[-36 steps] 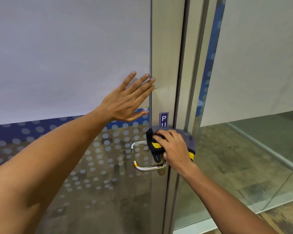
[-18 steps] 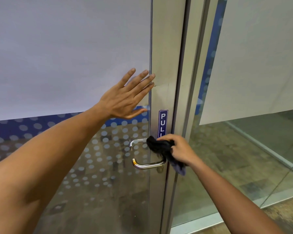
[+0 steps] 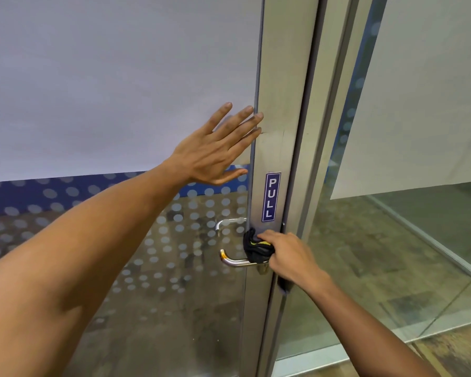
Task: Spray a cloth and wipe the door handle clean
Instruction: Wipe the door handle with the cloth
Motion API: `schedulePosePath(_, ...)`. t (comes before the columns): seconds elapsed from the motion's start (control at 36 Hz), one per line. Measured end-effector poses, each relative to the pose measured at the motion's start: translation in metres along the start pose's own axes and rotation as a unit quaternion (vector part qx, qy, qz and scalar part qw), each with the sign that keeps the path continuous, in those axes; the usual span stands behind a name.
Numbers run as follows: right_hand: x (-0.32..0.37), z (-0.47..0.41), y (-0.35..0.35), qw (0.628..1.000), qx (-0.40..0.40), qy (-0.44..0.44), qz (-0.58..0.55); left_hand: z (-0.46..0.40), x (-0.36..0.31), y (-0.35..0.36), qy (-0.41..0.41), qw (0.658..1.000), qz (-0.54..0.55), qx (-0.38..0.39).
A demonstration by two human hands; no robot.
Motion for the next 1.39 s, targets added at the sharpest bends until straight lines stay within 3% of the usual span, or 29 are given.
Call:
schedulePosePath(0.19, 0.004, 0.001, 0.008, 0.984, 0.174, -0.023, 0.002, -0.001, 0.001, -0.002, -0.009, 1.0, 0.014, 0.025)
schedulePosePath(0.28, -0.005, 0.001, 0.017, 0.954, 0.293, -0.046, 0.035, -0.001, 0.001, -0.003, -0.01, 0.999, 0.014, 0.029)
schedulePosePath(0.33, -0.012, 0.003, 0.02, 0.938, 0.325, -0.092, 0.082, -0.001, 0.001, -0.004, -0.009, 0.999, 0.017, 0.031)
schedulePosePath(0.47, 0.002, -0.007, 0.024, 0.919, 0.144, -0.297, 0.213, -0.001, 0.001, -0.003, -0.011, 0.999, 0.019, 0.03)
schedulePosePath(0.64, 0.004, -0.017, 0.04, 0.907, 0.087, -0.349, 0.22, -0.001, 0.0, -0.003, -0.01, 0.999, 0.019, 0.026)
schedulePosePath(0.86, 0.037, -0.011, 0.061, 0.959, -0.082, -0.193, 0.19, -0.001, 0.001, 0.002, -0.009, 1.0, 0.002, 0.005)
schedulePosePath(1.17, 0.074, -0.013, 0.065, 0.968, -0.128, -0.059, 0.209, -0.002, 0.002, 0.0, -0.007, 1.0, -0.011, 0.006)
schedulePosePath(1.39, 0.097, -0.016, 0.079, 0.974, -0.107, 0.017, 0.197, -0.004, 0.002, -0.003, 0.0, 1.0, -0.001, 0.014)
Point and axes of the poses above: each hand's wrist, its own z-axis away from the middle knuckle, its own y-axis out of the palm, x = y × z, the point moved 5 cm from there along -z, towards the middle knuckle, and after that the axes turned 10 degrees about -x, right-handed, at the moved point
